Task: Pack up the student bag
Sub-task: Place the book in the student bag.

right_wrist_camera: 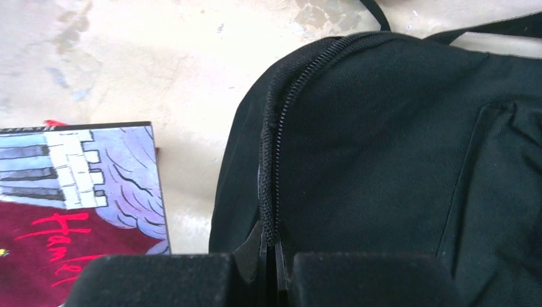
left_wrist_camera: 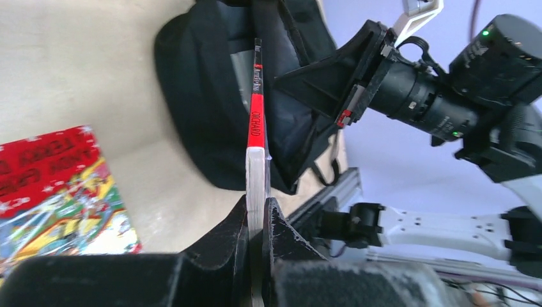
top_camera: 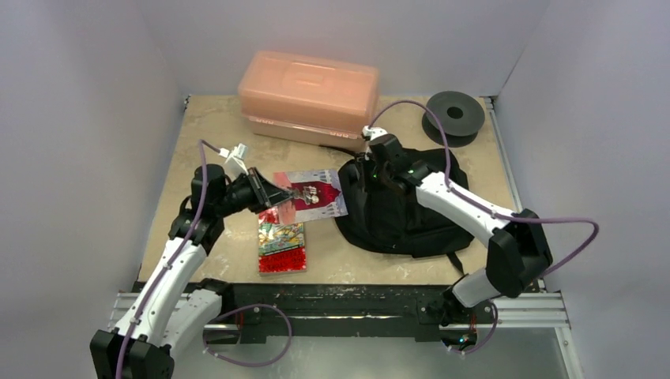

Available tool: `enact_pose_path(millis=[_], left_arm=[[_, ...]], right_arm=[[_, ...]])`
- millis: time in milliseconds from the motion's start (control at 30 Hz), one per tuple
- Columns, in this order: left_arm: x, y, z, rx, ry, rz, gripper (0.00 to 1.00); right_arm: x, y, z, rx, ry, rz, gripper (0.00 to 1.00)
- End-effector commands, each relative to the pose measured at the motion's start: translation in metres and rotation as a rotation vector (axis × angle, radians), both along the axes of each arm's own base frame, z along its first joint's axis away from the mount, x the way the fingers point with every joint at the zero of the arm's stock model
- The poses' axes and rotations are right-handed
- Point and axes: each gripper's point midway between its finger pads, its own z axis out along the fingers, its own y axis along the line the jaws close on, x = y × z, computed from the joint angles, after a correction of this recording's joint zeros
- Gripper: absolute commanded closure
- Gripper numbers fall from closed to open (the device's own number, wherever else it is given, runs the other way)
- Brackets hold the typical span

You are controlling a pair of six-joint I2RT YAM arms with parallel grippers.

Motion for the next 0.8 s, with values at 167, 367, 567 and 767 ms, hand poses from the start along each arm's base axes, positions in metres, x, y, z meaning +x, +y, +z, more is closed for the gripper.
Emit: enact_pose_path(millis=[167,367,567,767], left_arm=[[0.021,-0.048,0.035,-0.272,-0.041,-0.149,1.00],[0.043,-0.105,0.010,-0.261,0.050,-0.194,1.00],[0.066,-0.177,-0.003,-0.344,0.130,-0.227,1.00],[0.096,-0.249,-0.042,-0.264,0.251,-0.118,1.00]], right_arm=[[-0.017,-0.018,0.116,0.535,-0.097,0.157,1.00],[-0.024,-0.030,0.127,0.635,-0.083,0.162,1.00],[-0.025,-0.032,0.128,0.645,-0.087,0.159,1.00],[-0.027,-0.032,0.126,0.646,-0.085,0.160,1.00]])
